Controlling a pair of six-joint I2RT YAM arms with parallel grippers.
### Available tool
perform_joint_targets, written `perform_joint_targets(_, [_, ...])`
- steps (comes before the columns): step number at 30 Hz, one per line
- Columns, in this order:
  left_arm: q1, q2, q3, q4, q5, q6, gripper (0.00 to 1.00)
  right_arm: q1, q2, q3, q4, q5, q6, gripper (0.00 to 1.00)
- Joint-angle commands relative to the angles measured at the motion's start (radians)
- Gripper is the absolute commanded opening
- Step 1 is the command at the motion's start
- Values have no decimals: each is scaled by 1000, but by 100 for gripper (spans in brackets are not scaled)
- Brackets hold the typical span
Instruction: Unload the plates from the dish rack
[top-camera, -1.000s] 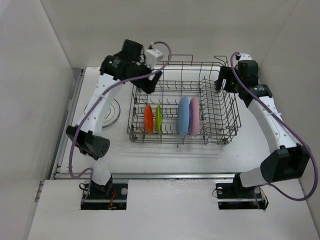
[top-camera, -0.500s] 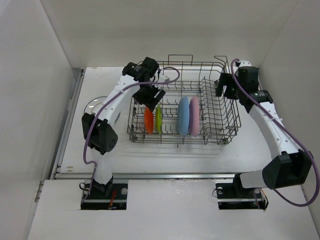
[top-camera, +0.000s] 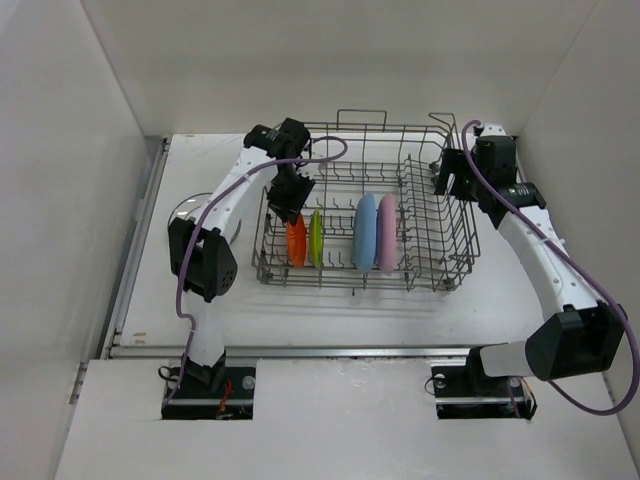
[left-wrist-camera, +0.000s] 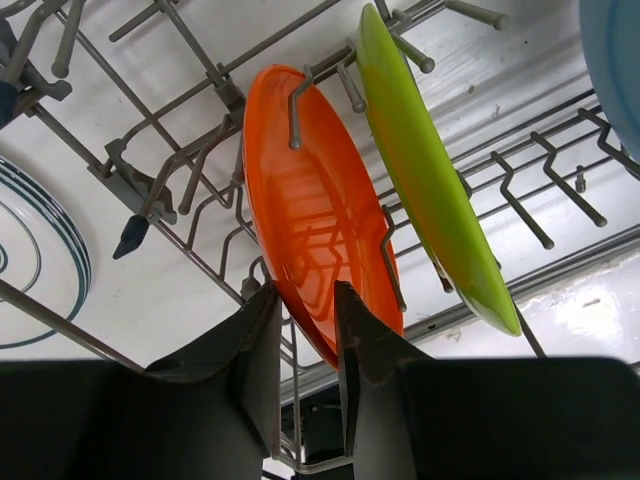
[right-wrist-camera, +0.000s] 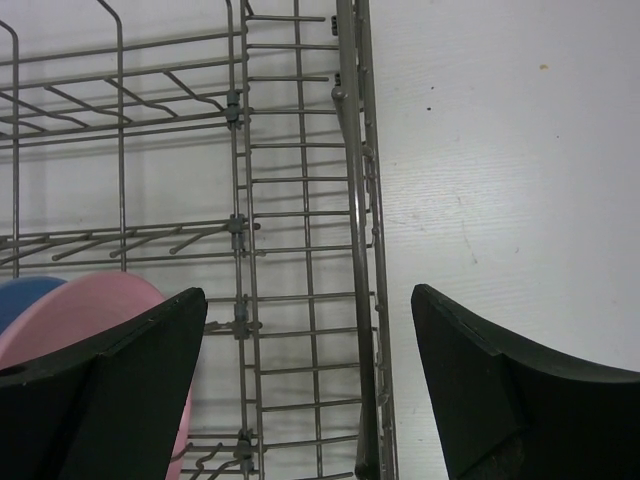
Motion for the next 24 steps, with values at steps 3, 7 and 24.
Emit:
perform_joint_targets(3, [-1,-27,100,-23,160,60,0,-6,-30,4,15,53,6,89])
perform_joint_targets(7, [36,-49,171,-14,183,34,0,-6,-30,4,15,53,6,89])
perform_joint_targets(24, [170,-218,244,75,22,-4,0,-6,-30,4,15,62,-3,89])
